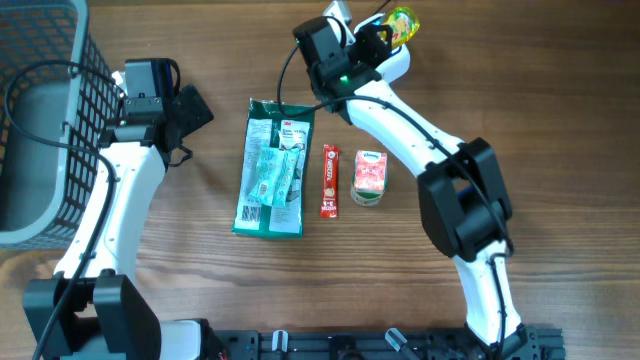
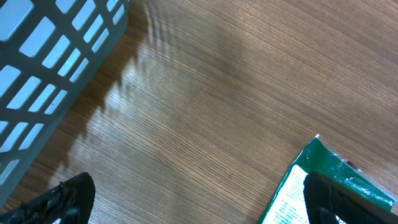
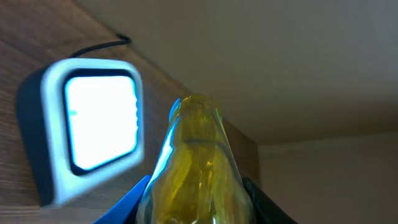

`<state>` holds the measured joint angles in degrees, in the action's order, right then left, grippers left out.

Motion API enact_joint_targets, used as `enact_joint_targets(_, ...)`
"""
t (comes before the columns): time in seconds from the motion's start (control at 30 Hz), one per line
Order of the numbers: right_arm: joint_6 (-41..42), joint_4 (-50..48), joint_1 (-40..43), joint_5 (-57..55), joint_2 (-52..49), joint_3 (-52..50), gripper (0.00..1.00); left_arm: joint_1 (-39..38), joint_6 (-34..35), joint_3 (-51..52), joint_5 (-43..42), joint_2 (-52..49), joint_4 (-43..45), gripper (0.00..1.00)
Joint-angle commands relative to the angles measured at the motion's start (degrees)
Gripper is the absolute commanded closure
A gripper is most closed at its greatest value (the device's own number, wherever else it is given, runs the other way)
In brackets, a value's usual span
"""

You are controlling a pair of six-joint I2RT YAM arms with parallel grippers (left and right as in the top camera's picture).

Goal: Scan the item barcode
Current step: 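Carry the bottle right and set it down at the table's right edge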

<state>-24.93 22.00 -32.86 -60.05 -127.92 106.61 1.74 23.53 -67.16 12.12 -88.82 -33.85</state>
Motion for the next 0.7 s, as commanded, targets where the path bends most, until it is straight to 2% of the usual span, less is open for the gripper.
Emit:
enact_joint_targets(0.0,6.7,4.0,0.3,-2.4,14.8,0.8,0.96,0.2,1.0,-0.7,-0.1,0.0,0.0,0.00)
enact_joint_targets(0.13,26.4,24.5,2.5,9.7,27.1,0.8,0.96,0.2,0.9,-0.7,-0.1,0.0,0.0,0.00)
enact_joint_targets(0.23,39.1,38.2,8.8,26.6,33.8,0.8,0.95,0.2,1.0,-0.7,-0.1,0.0,0.0,0.00)
enact_joint_targets(0.3,42.7,44.0,14.3,36.0,36.0,0.8,0.94,0.2,1.0,-0.7,-0.1,0.0,0.0,0.00)
enact_joint_targets(0.4,43.5,54.0,27.9,54.9,36.2,-0.5,0.93,0.2,1.0,-0.7,-0.1,0.0,0.0,0.00)
enact_joint_targets(0.5,43.5,53.8,35.9,59.8,35.8,-7.0,0.93,0.2,1.0,-0.7,-0.1,0.0,0.0,0.00)
enact_joint_targets(0.67,43.1,44.3,42.6,60.6,35.5,-22.5,0.89,0.2,1.0,-0.7,-0.1,0.0,0.0,0.00)
